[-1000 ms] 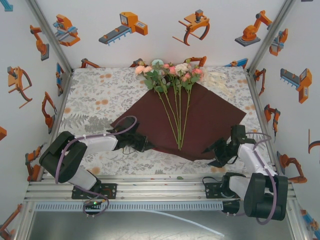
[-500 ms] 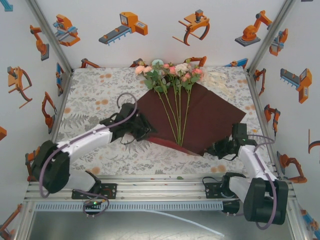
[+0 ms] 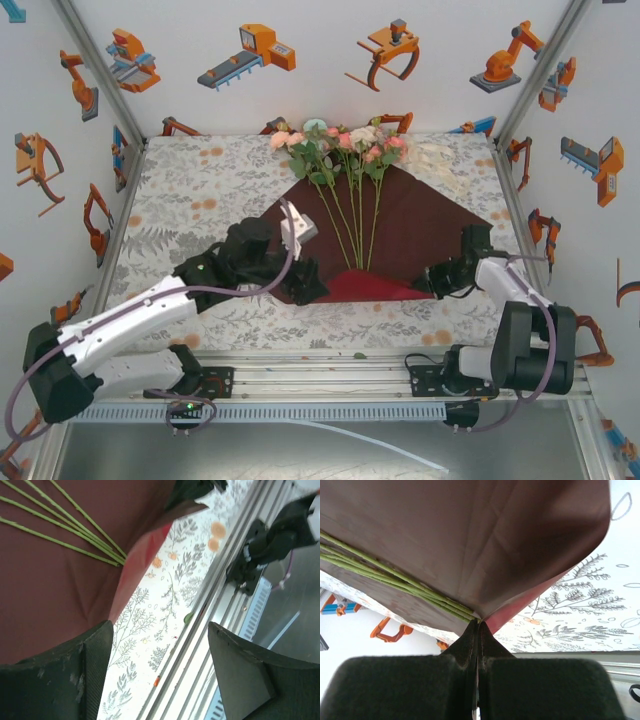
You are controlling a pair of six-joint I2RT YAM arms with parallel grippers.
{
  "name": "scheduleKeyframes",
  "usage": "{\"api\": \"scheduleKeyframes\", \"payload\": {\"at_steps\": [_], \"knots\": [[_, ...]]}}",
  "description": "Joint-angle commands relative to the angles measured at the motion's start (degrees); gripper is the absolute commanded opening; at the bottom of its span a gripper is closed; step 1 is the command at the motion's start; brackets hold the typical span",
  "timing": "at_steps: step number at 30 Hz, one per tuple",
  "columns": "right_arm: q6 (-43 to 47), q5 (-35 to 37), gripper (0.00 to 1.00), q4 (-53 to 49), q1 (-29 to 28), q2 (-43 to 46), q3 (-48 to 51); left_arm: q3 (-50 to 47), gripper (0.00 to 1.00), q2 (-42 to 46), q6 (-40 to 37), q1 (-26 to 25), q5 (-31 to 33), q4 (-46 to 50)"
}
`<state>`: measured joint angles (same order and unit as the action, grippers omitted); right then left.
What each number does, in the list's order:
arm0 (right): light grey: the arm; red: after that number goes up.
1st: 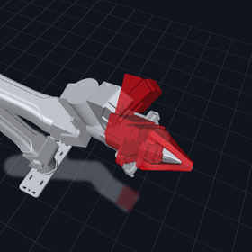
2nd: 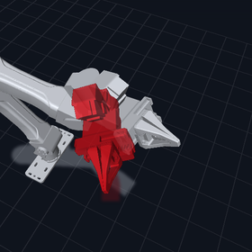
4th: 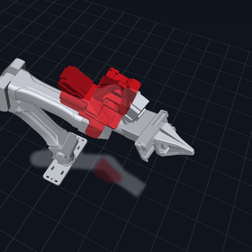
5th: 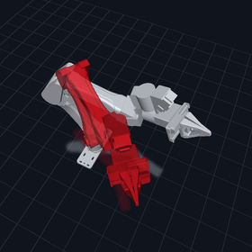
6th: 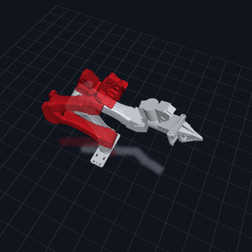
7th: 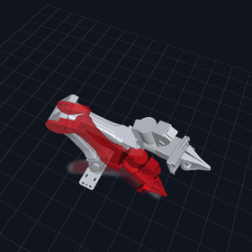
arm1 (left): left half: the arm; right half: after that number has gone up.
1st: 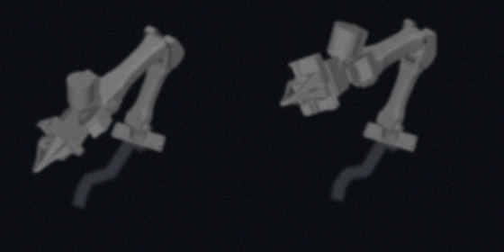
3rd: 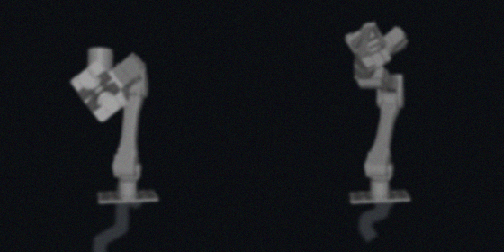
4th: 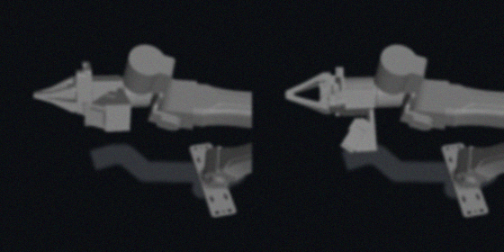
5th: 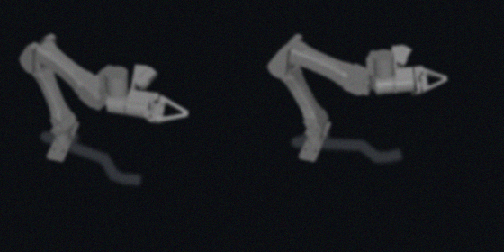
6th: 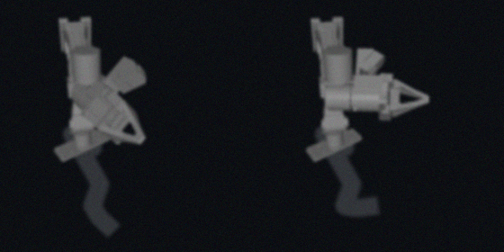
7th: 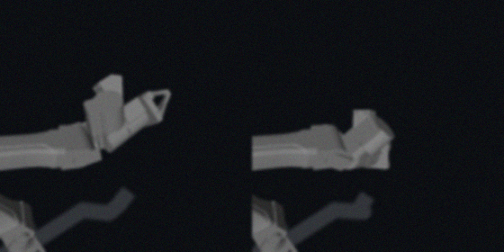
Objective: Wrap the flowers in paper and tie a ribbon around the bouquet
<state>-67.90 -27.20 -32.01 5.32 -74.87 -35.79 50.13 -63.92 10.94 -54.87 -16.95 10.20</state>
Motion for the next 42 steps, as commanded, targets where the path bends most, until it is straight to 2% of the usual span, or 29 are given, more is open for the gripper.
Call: {"api": "scheduleKeyframes", "payload": {"at_steps": [1,6,10,13,15,17,19,22,25,32,33,35,37,38,42], "knots": [[0.31,0.77,0.00,0.16,-0.67,-1.89,-2.17,0.39,0.72,-4.27,-6.39,-1.18,1.64,-5.00],[0.49,0.66,0.00,1.15,-1.75,-3.15,-3.65,-0.29,0.76,-10.95,-7.42,-1.05,8.67,-12.06],[0.85,0.31,0.04,1.53,-2.32,-4.03,-4.75,1.39,0.74,-16.27,-8.00,-0.85,4.61,-13.38],[1.74,0.35,0.08,0.88,-2.36,-4.88,-6.06,0.35,0.67,-19.48,-6.98,-0.70,1.61,-16.44],[3.01,0.96,0.10,-0.26,-2.34,-5.44,-7.67,-0.23,0.57,-20.67,-5.66,-0.11,0.26,-18.48],[4.88,1.27,0.13,-1.38,-2.41,-5.89,-9.33,-0.54,0.43,-21.11,-3.89,0.91,0.42,-19.97],[8.65,0.99,0.24,-2.24,-2.34,-6.12,-11.72,-0.65,0.27,-21.08,-2.01,2.45,0.00,-21.63],[19.75,1.13,0.49,-3.86,-2.43,-5.68,-16.78,0.16,0.01,-21.34,0.52,5.36,-1.55,-22.59],[33.75,2.47,0.58,-5.41,-2.38,-4.70,-21.40,1.53,0.00,-22.28,0.43,6.85,-1.55,-21.93],[55.93,-2.24,0.59,-4.40,-2.27,-3.65,-26.14,5.19,0.00,-25.95,0.34,7.89,-1.51,-21.98],[58.13,-4.22,0.61,-3.35,-2.25,-3.30,-25.88,5.24,0.00,-26.27,0.56,8.02,-1.13,-22.34],[63.94,-15.69,0.98,-0.81,-2.33,-2.72,-25.15,5.24,0.00,-26.98,1.44,8.66,-0.65,-23.01],[69.03,-28.41,1.00,1.33,-2.54,-2.48,-25.30,5.51,0.00,-27.66,2.44,9.46,-1.30,-23.09],[71.01,-31.52,1.00,2.11,-3.08,-1.95,-25.22,5.51,0.00,-27.79,2.71,9.81,-1.59,-23.14],[78.27,-33.75,0.99,3.51,-5.28,0.29,-22.43,5.59,0.00,-28.15,3.17,10.96,-1.18,-23.85]]}}
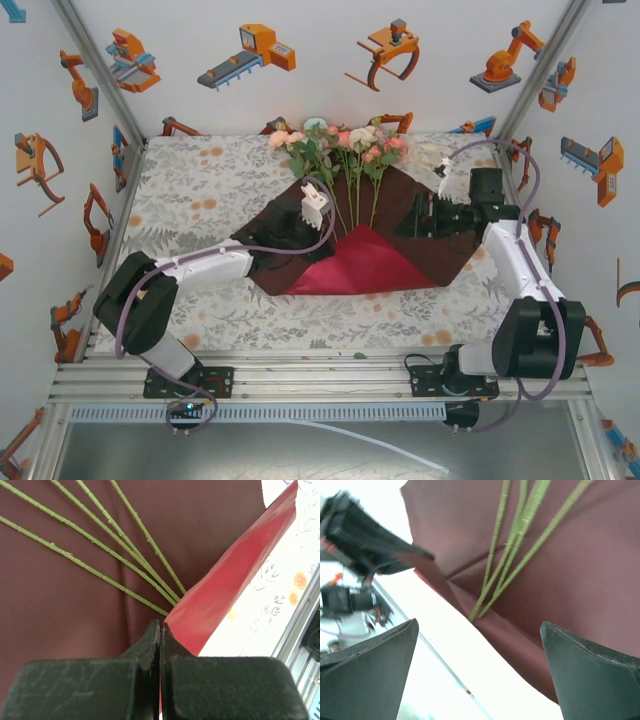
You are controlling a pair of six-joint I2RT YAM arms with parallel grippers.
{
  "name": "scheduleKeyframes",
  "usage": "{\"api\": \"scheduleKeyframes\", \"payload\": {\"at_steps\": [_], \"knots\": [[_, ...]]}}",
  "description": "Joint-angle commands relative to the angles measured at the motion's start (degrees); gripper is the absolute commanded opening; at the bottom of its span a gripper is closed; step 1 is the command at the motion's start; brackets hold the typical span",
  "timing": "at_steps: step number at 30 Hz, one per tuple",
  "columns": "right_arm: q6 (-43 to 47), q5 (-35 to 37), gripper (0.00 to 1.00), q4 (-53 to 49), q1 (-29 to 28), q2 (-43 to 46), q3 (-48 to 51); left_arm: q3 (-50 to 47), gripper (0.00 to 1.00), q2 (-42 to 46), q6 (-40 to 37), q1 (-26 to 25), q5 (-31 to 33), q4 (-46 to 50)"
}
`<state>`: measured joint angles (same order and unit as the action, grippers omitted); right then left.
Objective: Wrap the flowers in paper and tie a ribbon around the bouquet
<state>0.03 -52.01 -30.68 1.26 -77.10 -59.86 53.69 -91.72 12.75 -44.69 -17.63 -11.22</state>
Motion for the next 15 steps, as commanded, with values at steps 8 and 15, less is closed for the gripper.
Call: {"api": "scheduleKeyframes", "payload": {"at_steps": [8,15], "knots": [[9.39,-3.62,0.96,13.75,-5.61,-0.60,7.31,4.47,0.00,-2.14,1.55,2.10,-1.27,-3.10],[7.69,-2.82,0.56,13.35,-7.85,-3.81,7.82,4.13,0.00,-1.89,2.03,2.67,0.32,-3.40]]}}
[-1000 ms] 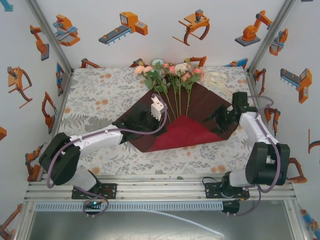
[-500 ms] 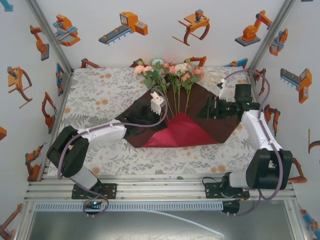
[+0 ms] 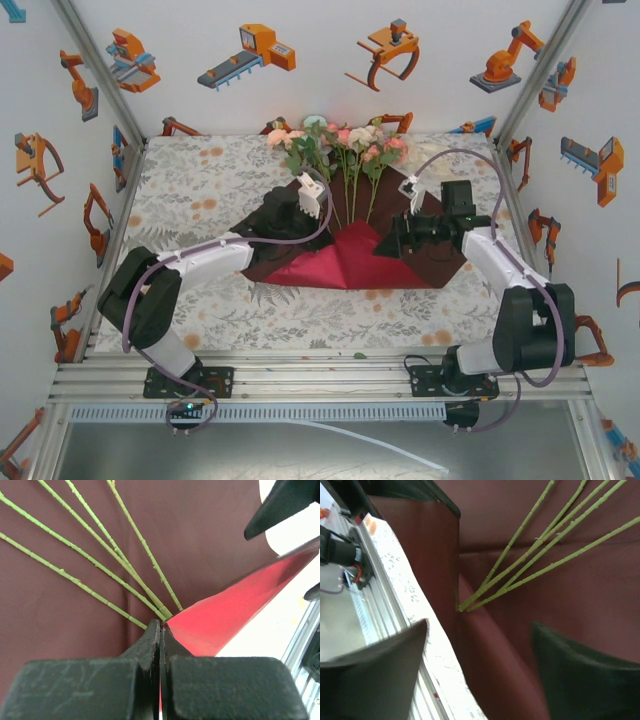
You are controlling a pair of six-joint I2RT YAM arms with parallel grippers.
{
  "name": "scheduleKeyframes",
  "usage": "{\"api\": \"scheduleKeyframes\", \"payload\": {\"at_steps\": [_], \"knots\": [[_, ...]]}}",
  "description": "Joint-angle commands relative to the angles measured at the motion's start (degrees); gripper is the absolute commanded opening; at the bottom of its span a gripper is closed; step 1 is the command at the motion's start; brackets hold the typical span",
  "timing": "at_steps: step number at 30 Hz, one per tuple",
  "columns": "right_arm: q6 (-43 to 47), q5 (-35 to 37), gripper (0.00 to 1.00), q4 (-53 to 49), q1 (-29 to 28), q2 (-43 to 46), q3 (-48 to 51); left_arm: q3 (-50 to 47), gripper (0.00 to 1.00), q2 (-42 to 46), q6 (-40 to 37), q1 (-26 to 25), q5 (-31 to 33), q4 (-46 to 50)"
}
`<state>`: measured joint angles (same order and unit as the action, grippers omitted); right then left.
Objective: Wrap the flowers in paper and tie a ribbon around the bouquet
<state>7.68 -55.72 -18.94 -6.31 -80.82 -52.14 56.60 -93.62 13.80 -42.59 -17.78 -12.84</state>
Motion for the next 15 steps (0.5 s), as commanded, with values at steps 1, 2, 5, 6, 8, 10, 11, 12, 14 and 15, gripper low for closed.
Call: {"api": "scheduleKeyframes", "payload": {"at_steps": [1,2,5,6,8,10,11,12,14,15], "knots": [[0.13,1.44,0.50,0.72,-0.29,-0.04,-0.18,0.82,0.00,0.30,1.11,0.58,1.14,-1.79],[0.25,1.54,0.47,-0.23,-0.28,-0.05,-0.55,0.43,0.00,0.65,1.14,0.66,1.75,-1.80],[0.43,0.44,0.36,-2.38,-0.29,-0.76,-1.91,-0.42,0.00,1.67,1.58,0.76,3.95,-1.39],[0.17,-0.48,0.29,-2.38,-0.24,-1.18,-2.30,-0.50,0.00,2.11,1.98,0.89,4.56,-1.31],[-1.97,-2.51,0.12,-0.41,-0.29,-2.56,-3.16,-0.20,0.00,2.85,2.57,0.88,4.86,-0.89],[-6.16,-4.41,0.00,2.98,-0.29,-4.46,-4.37,-0.24,0.00,3.69,3.11,0.93,4.80,-0.69],[-7.41,-4.71,0.00,3.80,-0.24,-5.33,-5.17,-0.54,0.00,4.09,3.24,0.93,4.91,-0.69],[-8.12,-4.70,0.00,4.24,-0.29,-6.18,-6.11,-1.03,0.05,4.58,3.34,0.90,4.83,-0.72],[-8.06,-2.82,0.00,4.42,-0.29,-7.04,-7.48,-2.43,0.27,5.44,3.11,1.01,2.11,-1.47],[-7.81,-1.43,0.00,4.44,-0.20,-7.44,-8.02,-3.05,0.40,5.69,2.88,1.02,-0.27,-1.68]]}}
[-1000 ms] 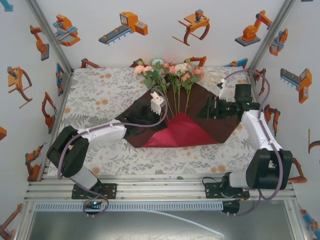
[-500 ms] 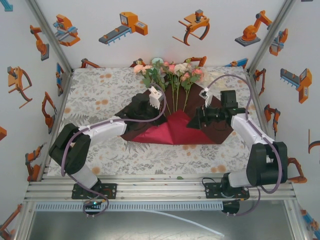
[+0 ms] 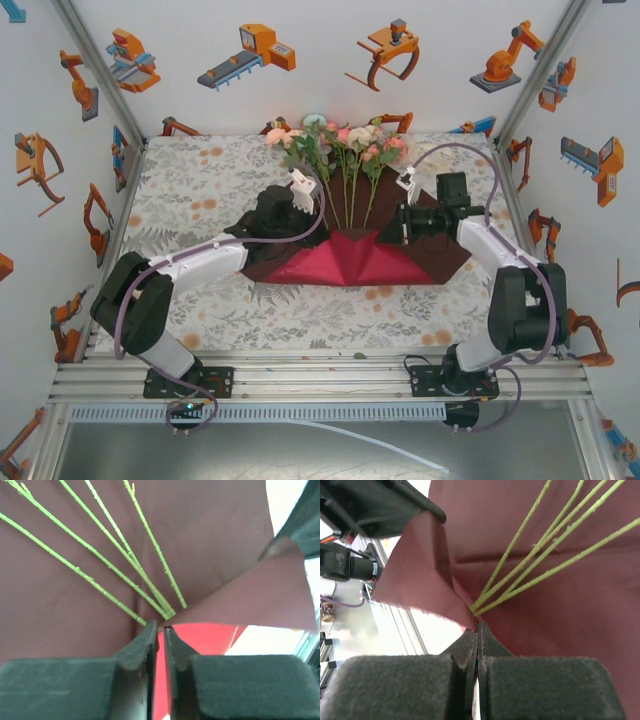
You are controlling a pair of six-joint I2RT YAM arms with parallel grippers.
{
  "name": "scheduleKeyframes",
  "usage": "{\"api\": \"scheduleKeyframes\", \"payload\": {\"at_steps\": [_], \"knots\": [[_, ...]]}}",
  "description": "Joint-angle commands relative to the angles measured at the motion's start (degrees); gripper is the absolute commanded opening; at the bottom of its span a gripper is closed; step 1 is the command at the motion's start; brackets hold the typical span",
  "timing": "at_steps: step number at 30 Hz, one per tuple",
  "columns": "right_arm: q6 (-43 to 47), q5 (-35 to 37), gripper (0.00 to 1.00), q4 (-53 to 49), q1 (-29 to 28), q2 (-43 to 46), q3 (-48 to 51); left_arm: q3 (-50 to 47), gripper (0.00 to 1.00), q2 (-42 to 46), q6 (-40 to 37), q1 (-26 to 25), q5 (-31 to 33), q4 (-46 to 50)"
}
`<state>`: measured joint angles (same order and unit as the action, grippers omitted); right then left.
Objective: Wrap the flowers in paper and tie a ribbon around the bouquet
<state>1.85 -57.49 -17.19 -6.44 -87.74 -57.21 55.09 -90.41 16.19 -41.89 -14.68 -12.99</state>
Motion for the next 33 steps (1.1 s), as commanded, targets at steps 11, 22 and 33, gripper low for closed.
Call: {"api": "scheduleKeyframes", "payload": {"at_steps": [11,22,33], "knots": [[-3.36,1.35,0.00,3.64,-0.07,-2.60,-4.99,-3.83,0.81,0.12,4.04,0.88,-18.19,-3.52],[-6.35,4.87,0.00,3.74,-0.44,5.71,1.66,-7.76,0.11,2.70,3.06,0.01,-19.12,-0.06],[-12.20,11.66,0.00,0.26,-5.92,29.13,14.31,-12.16,0.00,17.09,-0.20,-4.82,-13.04,13.31]]}}
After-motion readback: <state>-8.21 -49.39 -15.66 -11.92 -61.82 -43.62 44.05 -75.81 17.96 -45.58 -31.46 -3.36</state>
